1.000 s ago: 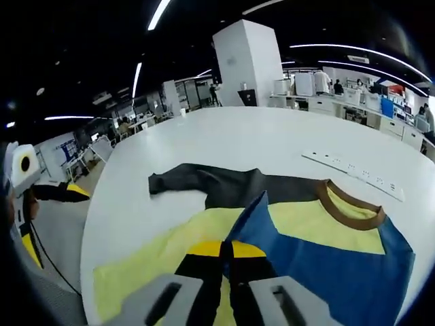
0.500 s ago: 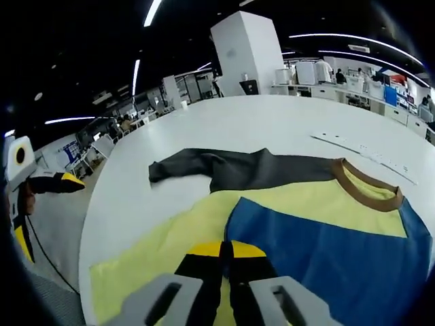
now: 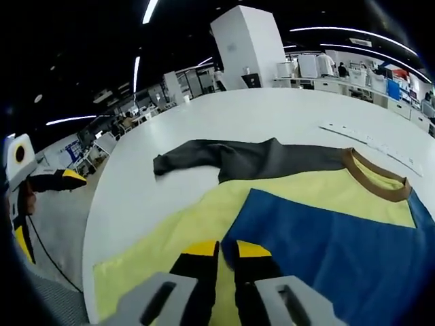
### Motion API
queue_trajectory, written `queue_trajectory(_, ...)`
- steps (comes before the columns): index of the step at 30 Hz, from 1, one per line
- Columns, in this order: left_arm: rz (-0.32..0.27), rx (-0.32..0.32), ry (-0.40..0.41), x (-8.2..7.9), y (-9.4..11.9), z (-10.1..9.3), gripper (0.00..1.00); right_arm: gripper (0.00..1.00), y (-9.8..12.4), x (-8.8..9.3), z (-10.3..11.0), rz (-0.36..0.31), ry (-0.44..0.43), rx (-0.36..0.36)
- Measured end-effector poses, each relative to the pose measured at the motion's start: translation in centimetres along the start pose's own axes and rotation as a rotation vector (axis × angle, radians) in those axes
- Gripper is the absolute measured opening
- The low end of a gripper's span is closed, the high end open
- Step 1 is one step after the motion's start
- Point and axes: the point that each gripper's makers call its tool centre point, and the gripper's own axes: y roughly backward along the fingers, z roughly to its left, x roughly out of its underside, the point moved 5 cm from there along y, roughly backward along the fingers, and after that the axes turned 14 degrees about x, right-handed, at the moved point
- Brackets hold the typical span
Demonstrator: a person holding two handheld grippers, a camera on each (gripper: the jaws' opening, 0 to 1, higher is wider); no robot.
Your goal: Fold the garment on the visible template until the final outline fits inside the template.
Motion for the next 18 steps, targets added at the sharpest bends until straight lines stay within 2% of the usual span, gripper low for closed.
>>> queue_trajectory(3, -0.001, -0.001, -0.003, 0.0, 0.0, 0.0, 0.92, 0.11, 0.6, -0.7, -0.5, -0.018, -0.011, 0.013)
queue_trajectory(7, -0.004, -0.004, -0.007, -0.2, 0.1, 0.0, 0.92, 0.28, 1.3, -1.5, -1.6, -0.036, -0.024, 0.068)
queue_trajectory(18, -0.015, -0.009, -0.020, -0.9, 0.2, 0.2, 0.93, 0.41, 4.7, -2.6, -5.6, -0.075, -0.062, 0.180)
